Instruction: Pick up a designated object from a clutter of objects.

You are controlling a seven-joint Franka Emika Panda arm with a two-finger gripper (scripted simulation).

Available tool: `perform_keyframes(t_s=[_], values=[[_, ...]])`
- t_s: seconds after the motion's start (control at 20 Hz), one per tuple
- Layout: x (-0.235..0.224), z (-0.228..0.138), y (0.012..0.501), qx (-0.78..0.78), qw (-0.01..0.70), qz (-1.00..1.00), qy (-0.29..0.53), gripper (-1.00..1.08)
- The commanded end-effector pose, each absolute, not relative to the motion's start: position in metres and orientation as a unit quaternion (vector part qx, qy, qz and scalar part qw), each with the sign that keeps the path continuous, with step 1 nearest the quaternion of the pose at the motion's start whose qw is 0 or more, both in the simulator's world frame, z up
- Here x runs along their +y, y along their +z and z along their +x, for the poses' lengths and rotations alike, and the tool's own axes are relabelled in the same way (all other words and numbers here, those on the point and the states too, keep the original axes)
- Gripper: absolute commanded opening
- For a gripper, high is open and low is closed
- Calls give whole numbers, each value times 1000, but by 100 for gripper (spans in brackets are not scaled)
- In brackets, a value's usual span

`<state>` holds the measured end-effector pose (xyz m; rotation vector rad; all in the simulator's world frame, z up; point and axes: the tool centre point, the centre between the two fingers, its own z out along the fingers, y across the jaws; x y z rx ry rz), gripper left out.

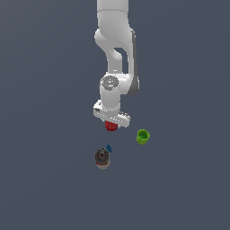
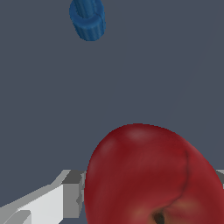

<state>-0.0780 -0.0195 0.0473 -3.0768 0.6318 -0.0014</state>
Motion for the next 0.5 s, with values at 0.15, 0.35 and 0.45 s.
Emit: perform_keyframes(t_s=[0.15, 0.35, 0.45], values=[[-20, -78, 46, 202, 0, -979, 0, -100], [-19, -78, 48, 201, 0, -980, 0, -100], [-19, -77, 51, 201, 0, -980, 0, -100]])
